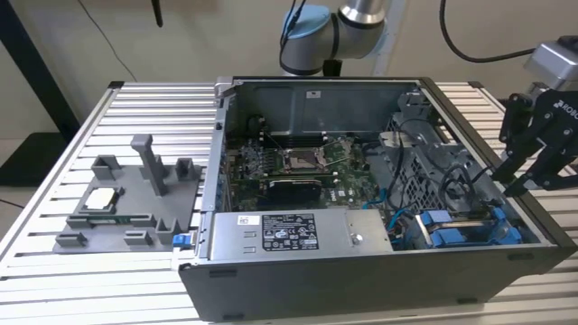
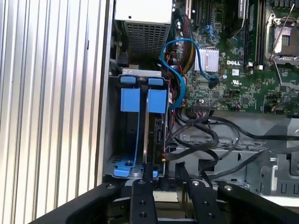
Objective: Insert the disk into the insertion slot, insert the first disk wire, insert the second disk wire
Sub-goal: 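Insert the second disk wire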
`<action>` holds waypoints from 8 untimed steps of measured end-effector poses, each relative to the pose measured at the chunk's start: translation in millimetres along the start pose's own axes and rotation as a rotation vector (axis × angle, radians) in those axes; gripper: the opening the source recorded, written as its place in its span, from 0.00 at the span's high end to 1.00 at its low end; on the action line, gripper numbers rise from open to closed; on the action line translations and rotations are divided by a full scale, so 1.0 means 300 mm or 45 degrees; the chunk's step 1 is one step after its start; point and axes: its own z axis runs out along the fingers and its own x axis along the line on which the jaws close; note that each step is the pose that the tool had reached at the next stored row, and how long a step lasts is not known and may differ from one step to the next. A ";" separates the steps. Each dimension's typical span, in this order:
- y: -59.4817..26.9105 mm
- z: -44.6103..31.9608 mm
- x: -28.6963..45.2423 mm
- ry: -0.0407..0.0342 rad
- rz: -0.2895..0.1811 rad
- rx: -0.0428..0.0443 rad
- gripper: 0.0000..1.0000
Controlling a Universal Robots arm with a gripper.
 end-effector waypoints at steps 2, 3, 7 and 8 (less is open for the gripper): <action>-0.011 -0.003 -0.003 0.0002 0.000 0.000 0.67; -0.016 -0.004 -0.004 0.0001 0.000 0.000 0.67; -0.029 -0.009 -0.017 -0.0001 0.000 0.000 0.67; -0.030 -0.013 -0.020 0.0002 0.000 0.000 0.67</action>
